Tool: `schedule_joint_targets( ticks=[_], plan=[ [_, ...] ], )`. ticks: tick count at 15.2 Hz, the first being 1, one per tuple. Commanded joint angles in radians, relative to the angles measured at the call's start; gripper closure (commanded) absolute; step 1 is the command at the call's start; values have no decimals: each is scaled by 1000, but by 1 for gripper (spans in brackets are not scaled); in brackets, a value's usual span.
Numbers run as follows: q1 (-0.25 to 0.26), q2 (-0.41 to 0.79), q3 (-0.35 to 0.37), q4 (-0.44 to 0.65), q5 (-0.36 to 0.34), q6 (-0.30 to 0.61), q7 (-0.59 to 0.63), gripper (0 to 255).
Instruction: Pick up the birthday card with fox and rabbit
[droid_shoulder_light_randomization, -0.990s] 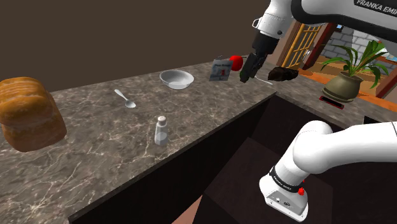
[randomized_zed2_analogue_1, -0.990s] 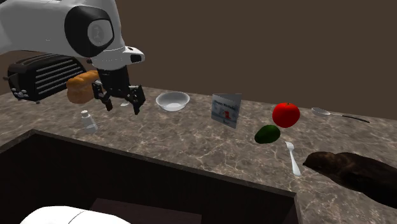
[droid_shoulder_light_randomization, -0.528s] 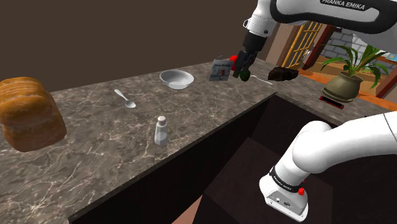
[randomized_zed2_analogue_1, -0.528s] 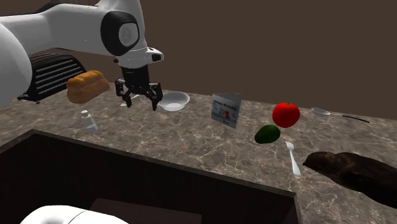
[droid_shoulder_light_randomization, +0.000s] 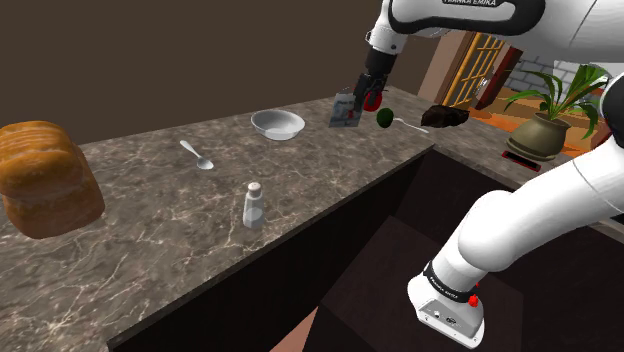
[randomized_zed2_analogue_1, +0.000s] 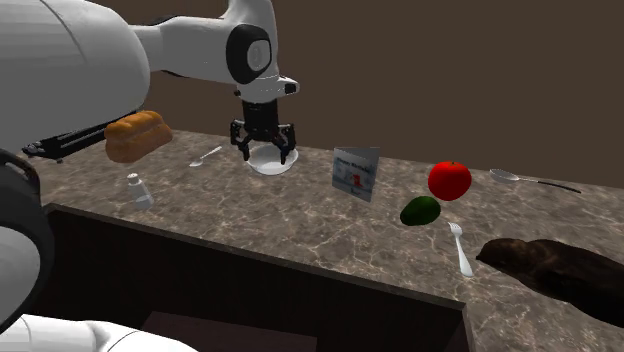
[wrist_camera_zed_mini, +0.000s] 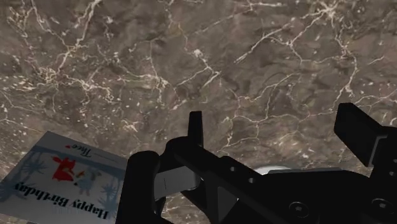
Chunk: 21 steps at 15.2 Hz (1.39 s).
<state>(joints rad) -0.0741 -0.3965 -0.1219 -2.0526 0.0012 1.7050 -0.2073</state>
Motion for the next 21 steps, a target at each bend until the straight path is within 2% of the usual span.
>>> schedule_joint_targets(
  ticks=[1, 11, 15, 19, 21],
  plan=[
    [-7, 69, -19, 53, -6, 11, -27, 0],
    [-52, 447, -101, 418, 14, 4, -157, 0],
    [-86, 620, -121, 621, 40, -36, -206, 0],
    [-138, 820, -131, 889, 74, -111, -247, 0],
    [-135, 811, -130, 847, 71, -79, -246, 0]
  ],
)
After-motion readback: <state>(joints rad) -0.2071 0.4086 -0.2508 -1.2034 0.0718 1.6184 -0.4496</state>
